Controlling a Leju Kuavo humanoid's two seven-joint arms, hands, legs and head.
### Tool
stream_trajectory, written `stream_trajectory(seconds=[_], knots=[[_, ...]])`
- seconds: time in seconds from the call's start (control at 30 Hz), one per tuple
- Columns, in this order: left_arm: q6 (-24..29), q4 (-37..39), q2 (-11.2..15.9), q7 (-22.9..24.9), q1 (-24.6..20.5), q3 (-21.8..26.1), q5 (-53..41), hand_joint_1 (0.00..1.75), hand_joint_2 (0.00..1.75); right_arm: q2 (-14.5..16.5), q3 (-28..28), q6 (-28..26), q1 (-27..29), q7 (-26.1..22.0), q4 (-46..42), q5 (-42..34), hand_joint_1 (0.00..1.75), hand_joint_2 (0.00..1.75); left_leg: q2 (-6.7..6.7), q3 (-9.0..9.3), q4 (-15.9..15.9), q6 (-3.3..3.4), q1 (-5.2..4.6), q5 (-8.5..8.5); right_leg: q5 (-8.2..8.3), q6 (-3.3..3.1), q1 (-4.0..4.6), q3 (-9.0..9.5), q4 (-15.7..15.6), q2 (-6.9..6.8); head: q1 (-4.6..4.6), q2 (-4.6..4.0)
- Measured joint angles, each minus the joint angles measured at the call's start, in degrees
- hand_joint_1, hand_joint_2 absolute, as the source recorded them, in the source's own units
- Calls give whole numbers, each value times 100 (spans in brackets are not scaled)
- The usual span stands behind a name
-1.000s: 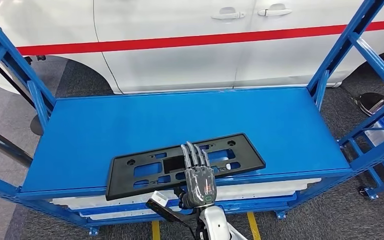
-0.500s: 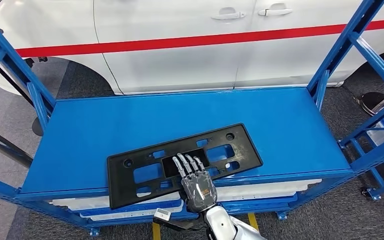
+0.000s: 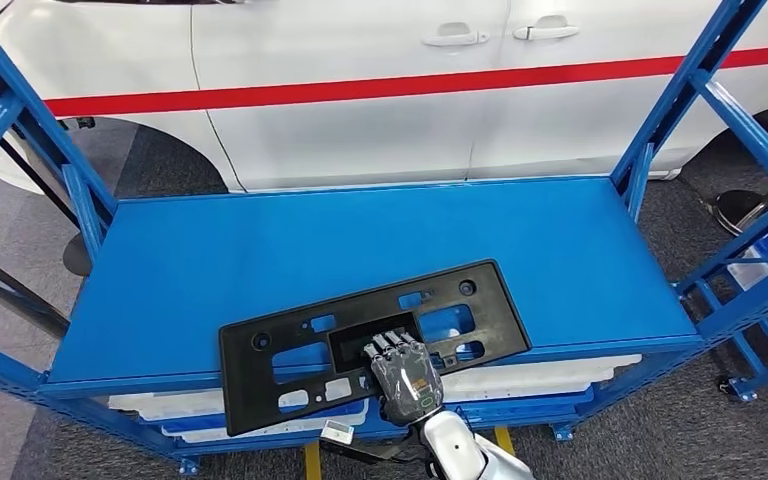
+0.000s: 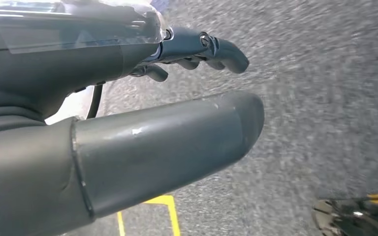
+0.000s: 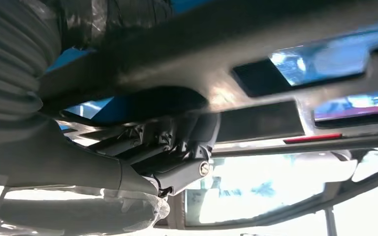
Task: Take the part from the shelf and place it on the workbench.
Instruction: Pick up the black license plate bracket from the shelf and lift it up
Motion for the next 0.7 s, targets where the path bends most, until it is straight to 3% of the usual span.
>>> stream_trajectory(seconds=[0.03,0.1,0.17,0.23,0.3,0.37,0.43,0.5,0.6,0.7], knots=[[-4,0,-1,-1,0,11,-7,0,0,11,-57,0,6,-42,5,-2,112,175,5,6,-19,45,6,29,-62,33,-8,-32,78,-2,0,0],[-9,1,-3,-1,-1,30,-31,0,0,24,-143,0,24,-94,19,-4,140,175,17,1,-49,120,17,81,-382,86,-26,-239,552,-8,1,0],[-9,1,-3,1,4,42,-45,0,0,28,-199,0,52,-125,33,-4,168,175,18,-37,-43,144,11,97,-767,119,-33,-576,1277,-10,1,0],[-9,1,-3,2,14,48,-46,0,0,31,-237,0,76,-179,38,-2,175,175,18,-55,-33,147,6,99,-884,131,-39,-761,1683,-11,1,0],[-9,1,-4,2,18,55,-49,0,0,73,-301,0,96,-363,21,-24,175,175,16,-43,-25,140,5,94,-654,118,-42,-614,1422,-13,1,0],[-6,1,-14,3,16,73,-50,0,0,165,-436,-1,185,-822,-85,-244,175,175,6,-21,-14,117,0,79,-281,61,-33,-203,625,-13,2,0],[10,1,-32,4,23,108,-48,0,0,294,-571,-2,335,-1494,-335,-756,175,175,-3,-19,4,63,-12,59,-95,-2,-2,67,58,-8,0,0],[26,2,-41,4,30,160,-45,0,0,444,-642,-2,452,-1970,-630,-1201,175,175,4,-16,2,-13,-13,51,-76,-45,29,90,-28,8,-1,0],[32,2,-49,2,25,201,-45,0,0,620,-691,1,551,-2124,-953,-1387,175,175,12,-81,178,-117,8,-97,-33,-145,-10,128,-109,-2,-1,0],[46,1,-58,1,32,236,-36,0,0,711,-712,2,627,-2474,-1191,-1853,175,175,12,-542,1176,-197,26,-616,-22,-200,-18,136,-134,-21,-2,0]])
